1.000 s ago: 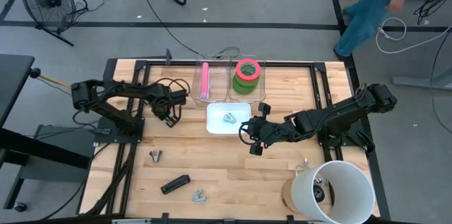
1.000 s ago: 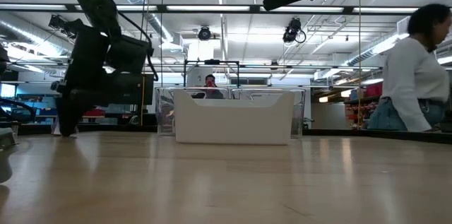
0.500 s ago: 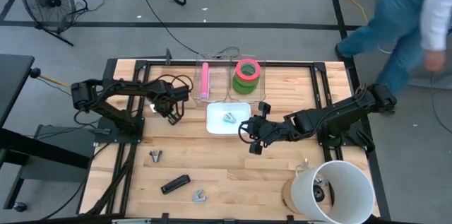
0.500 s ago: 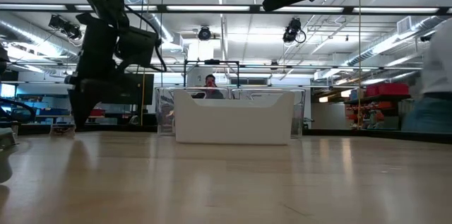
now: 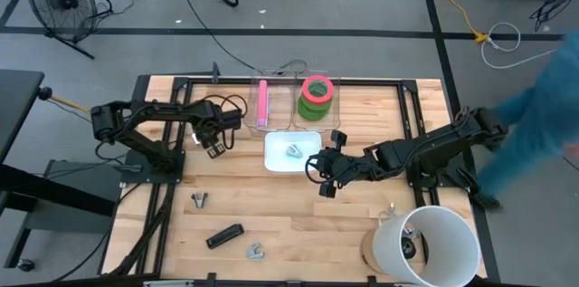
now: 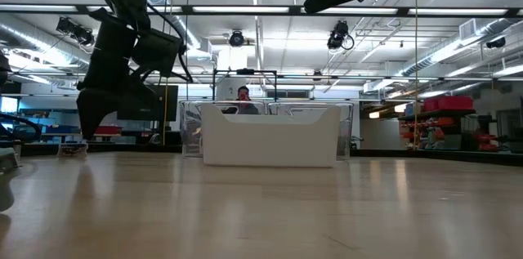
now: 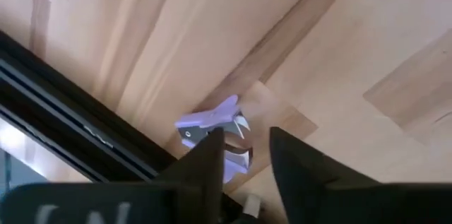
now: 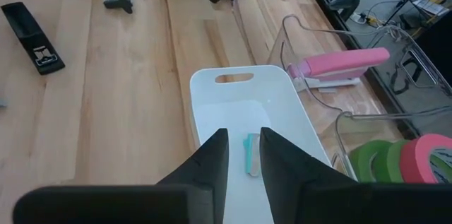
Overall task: Pick and place Stapler, Stapler remover, tape
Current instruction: Put the purple staple remover into the white bin
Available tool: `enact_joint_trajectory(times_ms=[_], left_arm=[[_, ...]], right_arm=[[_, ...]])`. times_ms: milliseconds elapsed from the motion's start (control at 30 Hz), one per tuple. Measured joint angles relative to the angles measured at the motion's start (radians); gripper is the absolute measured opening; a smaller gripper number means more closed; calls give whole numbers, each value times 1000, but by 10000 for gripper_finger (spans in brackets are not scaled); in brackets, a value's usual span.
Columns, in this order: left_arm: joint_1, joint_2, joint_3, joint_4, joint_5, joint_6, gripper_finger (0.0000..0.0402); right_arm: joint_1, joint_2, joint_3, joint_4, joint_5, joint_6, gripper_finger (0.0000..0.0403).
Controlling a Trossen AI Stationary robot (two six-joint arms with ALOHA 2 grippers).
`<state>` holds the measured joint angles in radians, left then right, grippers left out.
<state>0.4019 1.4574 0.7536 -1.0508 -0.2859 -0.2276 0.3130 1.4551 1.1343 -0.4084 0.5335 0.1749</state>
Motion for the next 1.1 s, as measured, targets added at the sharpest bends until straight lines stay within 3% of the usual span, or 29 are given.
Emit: enact_joint_trajectory(times_ms=[200, 367, 667, 900, 1100], left_arm=[[0, 0, -1, 0, -46, 23, 200], [1, 0, -4, 6, -50, 50, 235], [1, 1, -6, 14, -13, 65, 227], [1, 1, -7, -1, -67, -20, 221], [5, 16, -27, -10, 7, -70, 220]], right_arm=[[0, 0, 0, 0, 0, 0, 82], [0, 0, 0, 0, 0, 0, 82], [0, 0, 0, -9, -1, 16, 82], [0, 0, 0, -12, -1, 19, 82], [0, 0, 0, -12, -1, 19, 82]])
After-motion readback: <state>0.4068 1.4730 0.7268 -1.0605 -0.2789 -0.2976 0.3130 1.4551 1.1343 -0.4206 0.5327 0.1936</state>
